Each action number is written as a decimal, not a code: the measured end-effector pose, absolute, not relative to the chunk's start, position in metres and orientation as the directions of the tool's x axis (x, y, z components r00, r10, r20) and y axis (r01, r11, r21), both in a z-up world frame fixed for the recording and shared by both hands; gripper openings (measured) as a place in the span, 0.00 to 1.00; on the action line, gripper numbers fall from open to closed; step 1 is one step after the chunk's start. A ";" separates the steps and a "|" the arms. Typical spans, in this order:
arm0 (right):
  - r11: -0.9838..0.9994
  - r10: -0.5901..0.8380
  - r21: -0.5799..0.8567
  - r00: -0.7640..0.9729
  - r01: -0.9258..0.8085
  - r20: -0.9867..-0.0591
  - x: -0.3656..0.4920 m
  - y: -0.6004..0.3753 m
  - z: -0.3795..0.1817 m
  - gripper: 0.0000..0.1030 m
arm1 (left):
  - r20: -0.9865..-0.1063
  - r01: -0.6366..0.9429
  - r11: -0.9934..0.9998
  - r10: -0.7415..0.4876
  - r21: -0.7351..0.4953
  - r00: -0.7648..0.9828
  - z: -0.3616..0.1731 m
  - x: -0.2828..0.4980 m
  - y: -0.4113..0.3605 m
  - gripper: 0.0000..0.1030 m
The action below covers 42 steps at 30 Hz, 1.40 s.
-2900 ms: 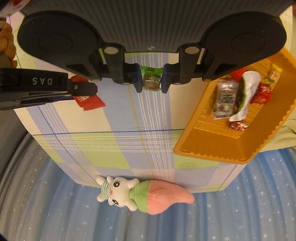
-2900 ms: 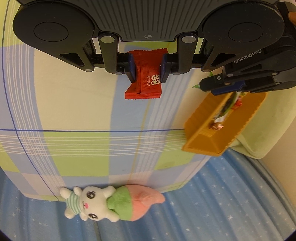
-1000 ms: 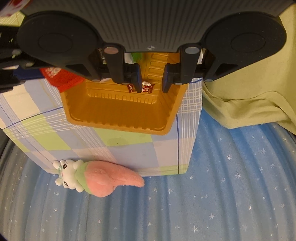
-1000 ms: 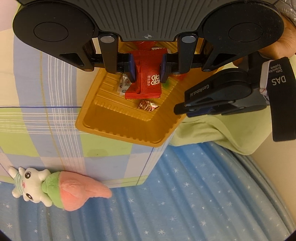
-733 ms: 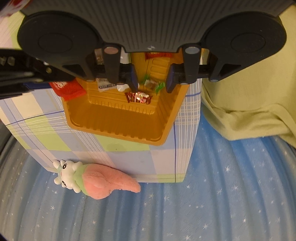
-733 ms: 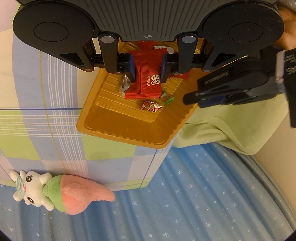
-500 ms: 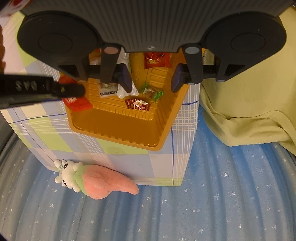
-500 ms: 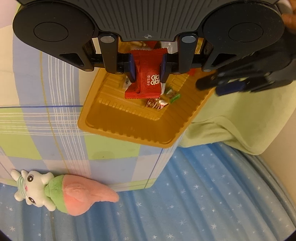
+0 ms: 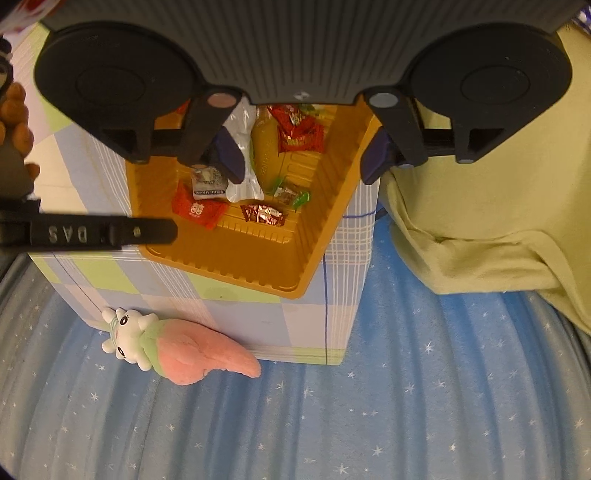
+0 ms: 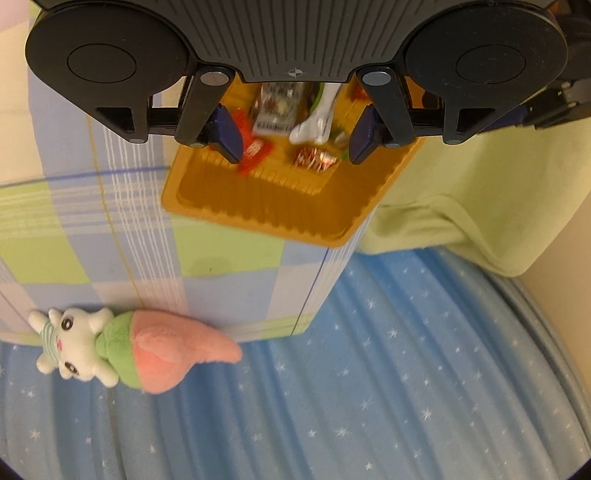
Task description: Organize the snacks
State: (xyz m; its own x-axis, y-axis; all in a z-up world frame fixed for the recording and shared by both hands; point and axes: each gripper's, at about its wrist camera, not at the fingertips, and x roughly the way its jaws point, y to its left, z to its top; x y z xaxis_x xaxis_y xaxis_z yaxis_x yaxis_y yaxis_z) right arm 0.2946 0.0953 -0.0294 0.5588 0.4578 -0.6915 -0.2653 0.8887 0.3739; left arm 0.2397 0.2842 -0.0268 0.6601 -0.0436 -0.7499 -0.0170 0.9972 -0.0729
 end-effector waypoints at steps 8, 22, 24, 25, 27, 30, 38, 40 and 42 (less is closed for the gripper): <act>0.887 0.461 0.378 0.509 -0.265 -0.727 0.256 0.077 -0.032 0.75 | -0.784 -0.049 0.995 -0.036 -0.084 0.620 -0.023 0.215 0.276 0.70; 0.888 0.457 0.355 0.465 -0.293 -0.758 0.174 0.029 -0.021 0.83 | -0.795 -0.099 0.995 0.037 -0.030 0.605 -0.011 0.140 0.222 0.76; 0.889 0.453 0.349 0.462 -0.295 -0.762 0.163 0.020 -0.021 0.83 | -0.802 -0.102 0.994 0.038 -0.029 0.596 -0.011 0.130 0.212 0.77; 0.890 0.451 0.347 0.460 -0.296 -0.765 0.157 0.016 -0.021 0.83 | -0.804 -0.102 0.994 0.039 -0.027 0.594 -0.011 0.125 0.207 0.77; 0.891 0.448 0.344 0.456 -0.297 -0.769 0.147 0.008 -0.022 0.83 | -0.808 -0.099 0.995 0.038 -0.025 0.588 -0.011 0.114 0.196 0.77; 0.892 0.446 0.340 0.449 -0.299 -0.774 0.131 -0.005 -0.023 0.83 | -0.813 -0.097 0.995 0.035 -0.027 0.581 -0.011 0.098 0.181 0.77; 0.900 0.428 0.323 0.448 -0.294 -0.785 0.090 -0.035 -0.021 0.83 | -0.820 -0.077 0.997 0.028 -0.019 0.571 -0.009 0.065 0.145 0.77; 0.901 0.425 0.323 0.450 -0.289 -0.785 0.082 -0.043 -0.022 0.83 | -0.821 -0.068 0.997 0.023 -0.019 0.571 -0.009 0.059 0.136 0.77; 0.904 0.420 0.321 0.450 -0.281 -0.788 0.075 -0.051 -0.022 0.83 | -0.822 -0.061 0.998 0.019 -0.019 0.570 -0.009 0.053 0.128 0.77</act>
